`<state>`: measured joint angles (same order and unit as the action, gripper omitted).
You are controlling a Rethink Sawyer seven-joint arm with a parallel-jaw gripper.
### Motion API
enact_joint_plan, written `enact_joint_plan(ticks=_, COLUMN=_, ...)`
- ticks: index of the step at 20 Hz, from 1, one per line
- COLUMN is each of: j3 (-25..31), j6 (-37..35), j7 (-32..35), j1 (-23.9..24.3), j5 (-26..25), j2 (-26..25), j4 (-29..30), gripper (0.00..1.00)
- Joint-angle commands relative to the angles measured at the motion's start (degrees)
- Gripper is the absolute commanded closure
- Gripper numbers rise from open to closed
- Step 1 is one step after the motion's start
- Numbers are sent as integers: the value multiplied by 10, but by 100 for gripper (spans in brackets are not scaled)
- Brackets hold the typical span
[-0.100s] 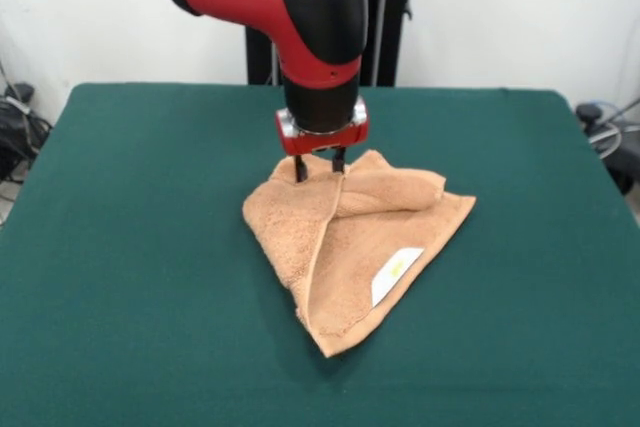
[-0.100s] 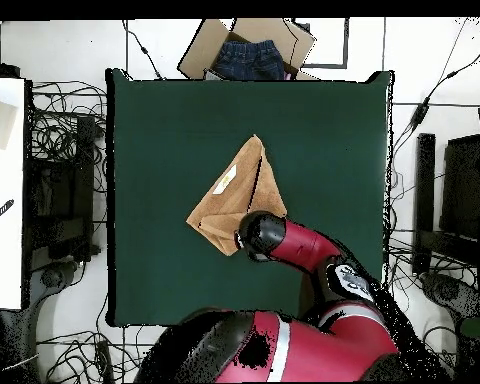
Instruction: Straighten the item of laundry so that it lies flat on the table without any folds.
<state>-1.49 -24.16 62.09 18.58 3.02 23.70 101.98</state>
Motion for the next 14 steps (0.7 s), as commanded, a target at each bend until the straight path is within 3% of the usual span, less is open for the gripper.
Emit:
enact_joint_plan(ticks=1, j3=88, j6=127, j7=88, j1=18, j5=-30, j2=-55, j4=23, gripper=100)
enact_joint_plan(ticks=11, j3=97, j6=137, j7=100, j1=27, j5=-40, j2=-53, j4=28, gripper=100)
enact_joint_plan(ticks=14, j3=80, j6=112, j7=112, j1=10, j5=-30, j2=-48, j4=25, gripper=100)
